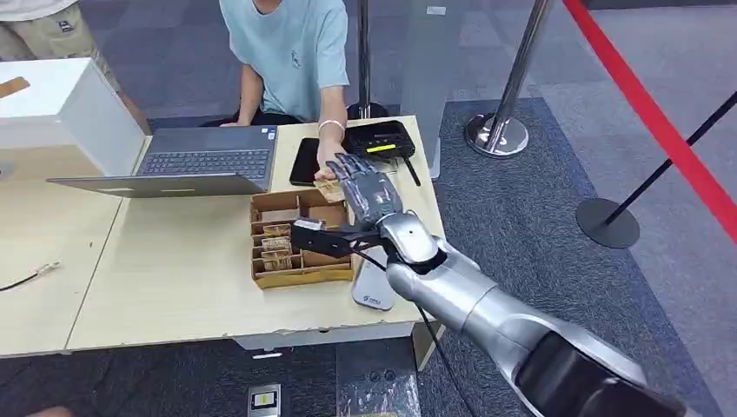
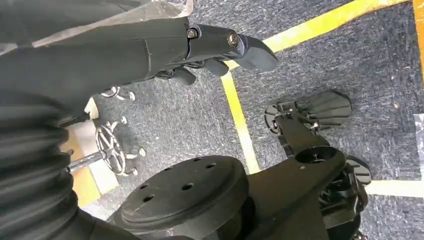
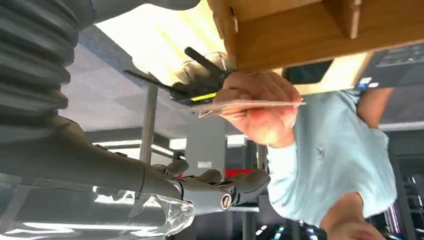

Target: Pass the card to the sensor for recognition and then transmit it.

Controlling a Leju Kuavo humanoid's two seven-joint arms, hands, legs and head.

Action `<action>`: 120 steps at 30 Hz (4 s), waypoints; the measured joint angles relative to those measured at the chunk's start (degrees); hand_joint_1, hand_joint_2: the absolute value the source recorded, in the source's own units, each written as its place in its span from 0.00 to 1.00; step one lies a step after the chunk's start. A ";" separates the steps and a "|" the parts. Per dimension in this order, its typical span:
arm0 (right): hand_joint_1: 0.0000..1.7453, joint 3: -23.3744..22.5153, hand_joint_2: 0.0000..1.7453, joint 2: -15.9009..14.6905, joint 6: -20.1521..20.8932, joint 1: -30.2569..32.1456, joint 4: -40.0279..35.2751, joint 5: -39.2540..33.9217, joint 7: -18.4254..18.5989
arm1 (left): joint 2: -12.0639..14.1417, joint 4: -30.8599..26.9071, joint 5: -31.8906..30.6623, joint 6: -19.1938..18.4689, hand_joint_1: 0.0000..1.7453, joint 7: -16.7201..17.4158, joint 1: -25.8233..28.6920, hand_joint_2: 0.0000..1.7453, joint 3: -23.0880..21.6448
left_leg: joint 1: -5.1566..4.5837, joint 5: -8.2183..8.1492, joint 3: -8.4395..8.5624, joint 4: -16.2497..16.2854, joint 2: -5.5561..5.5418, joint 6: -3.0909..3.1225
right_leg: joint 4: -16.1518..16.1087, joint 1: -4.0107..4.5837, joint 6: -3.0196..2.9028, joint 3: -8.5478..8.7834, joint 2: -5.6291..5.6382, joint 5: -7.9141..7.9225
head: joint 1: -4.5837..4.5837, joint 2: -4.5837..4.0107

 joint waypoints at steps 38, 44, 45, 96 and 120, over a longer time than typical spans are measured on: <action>1.00 -8.35 1.00 -6.53 -16.59 10.97 -5.67 1.14 2.69 | -0.13 0.00 1.49 0.87 0.00 1.31 0.60 1.00 -0.04 | -0.02 -0.04 0.05 0.06 0.10 -0.02 | -0.04 0.00 0.00 0.01 0.05 0.00 | 0.00 0.00; 1.00 -11.04 1.00 -8.70 -16.19 13.97 -8.07 0.56 4.59 | -0.22 0.00 1.84 1.05 0.00 1.44 0.61 1.00 -0.04 | 0.00 -0.04 0.08 0.06 0.09 -0.02 | -0.04 0.00 0.00 0.02 0.05 0.00 | 0.00 0.00; 1.00 -11.59 1.00 -9.01 -15.49 14.81 -8.26 -1.19 4.57 | -0.22 0.00 2.06 1.14 0.00 1.46 0.64 1.00 -0.02 | 0.00 -0.04 0.07 0.06 0.08 -0.02 | -0.04 0.00 0.00 0.02 0.05 0.00 | 0.00 0.00; 1.00 -14.88 1.00 -4.42 -7.70 18.22 0.24 -53.95 -9.11 | -0.22 0.00 2.73 2.34 0.00 1.07 0.54 1.00 0.39 | 0.00 -0.03 0.32 0.02 0.41 -0.03 | -0.03 0.00 -0.04 0.23 0.21 0.08 | 0.00 0.00; 1.00 -11.80 1.00 -3.47 -9.94 -2.49 -5.92 -46.77 -2.86 | -0.44 0.00 1.07 1.44 0.00 -0.15 0.52 1.00 0.31 | 0.01 -0.03 -0.04 0.04 0.42 -0.04 | -0.01 0.01 -0.03 -0.10 0.23 0.09 | 0.00 0.00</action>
